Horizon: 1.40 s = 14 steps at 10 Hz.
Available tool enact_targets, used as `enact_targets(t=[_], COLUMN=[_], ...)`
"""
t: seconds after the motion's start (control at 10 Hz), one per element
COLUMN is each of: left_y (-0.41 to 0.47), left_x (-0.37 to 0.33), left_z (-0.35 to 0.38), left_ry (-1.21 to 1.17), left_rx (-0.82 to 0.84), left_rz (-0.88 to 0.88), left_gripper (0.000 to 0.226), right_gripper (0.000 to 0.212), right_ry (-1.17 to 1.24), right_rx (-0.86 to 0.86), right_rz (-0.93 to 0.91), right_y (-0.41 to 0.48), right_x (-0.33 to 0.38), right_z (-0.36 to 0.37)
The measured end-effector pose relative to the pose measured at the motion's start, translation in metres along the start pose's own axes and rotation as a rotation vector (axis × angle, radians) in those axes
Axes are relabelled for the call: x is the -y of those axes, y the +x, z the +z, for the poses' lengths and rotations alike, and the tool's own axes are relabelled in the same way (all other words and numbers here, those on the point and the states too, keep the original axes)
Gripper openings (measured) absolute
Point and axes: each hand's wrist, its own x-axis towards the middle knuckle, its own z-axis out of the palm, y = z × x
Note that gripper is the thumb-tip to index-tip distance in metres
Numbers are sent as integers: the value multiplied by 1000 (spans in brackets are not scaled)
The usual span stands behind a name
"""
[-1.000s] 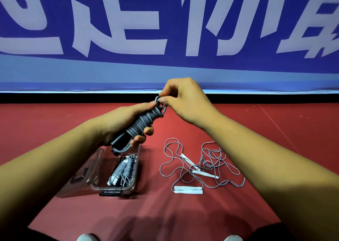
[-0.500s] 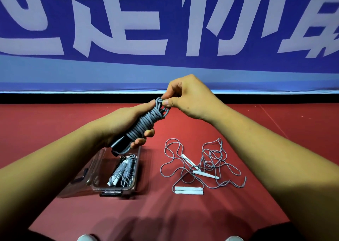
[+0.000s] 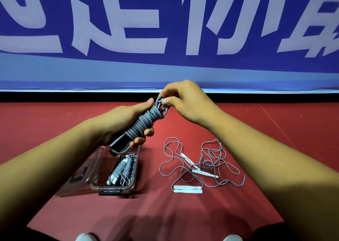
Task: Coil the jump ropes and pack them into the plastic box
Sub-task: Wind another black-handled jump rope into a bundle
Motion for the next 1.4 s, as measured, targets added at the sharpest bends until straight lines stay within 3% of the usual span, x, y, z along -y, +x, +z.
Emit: enact_targets(t=[0.1, 0.2, 0.3, 0.4, 0.6, 0.8, 0.9, 1.1, 1.3, 1.4], left_y=[-5, -11, -27, -35, -37, -40, -37, -23, 0, 15], left_x=[-3, -4, -12, -14, -13, -2, 6, 17, 47, 58], left_z=[3, 3, 8, 9, -7, -14, -14, -24, -33, -45], left_ry=[-65, -33, -44, -131, -26, 197, 197, 127, -36, -191], left_rx=[-27, -56, -12, 144, 103, -19, -73, -112, -164, -123], left_rz=[10, 0, -29, -48, -20, 37, 66, 59, -27, -110], left_gripper=[58, 57, 55, 58, 59, 52, 46, 53, 50, 30], right_gripper=[9, 7, 5, 10, 25, 10, 11, 24, 14, 5], right_ry=[140, 252, 326, 354, 476, 420, 421, 808, 812, 861], right_rx=[-20, 28, 34, 15, 37, 241, 254, -116, -1, -21], right_rz=[-2, 24, 50, 68, 135, 250, 302, 557, 588, 650], right_y=[-1, -4, -6, -4, 5, 17, 23, 42, 49, 56], right_x=[-8, -7, -4, -1, 7, 5, 6, 6, -17, -37], right_z=[4, 8, 12, 18, 32, 38, 48, 72, 98, 112])
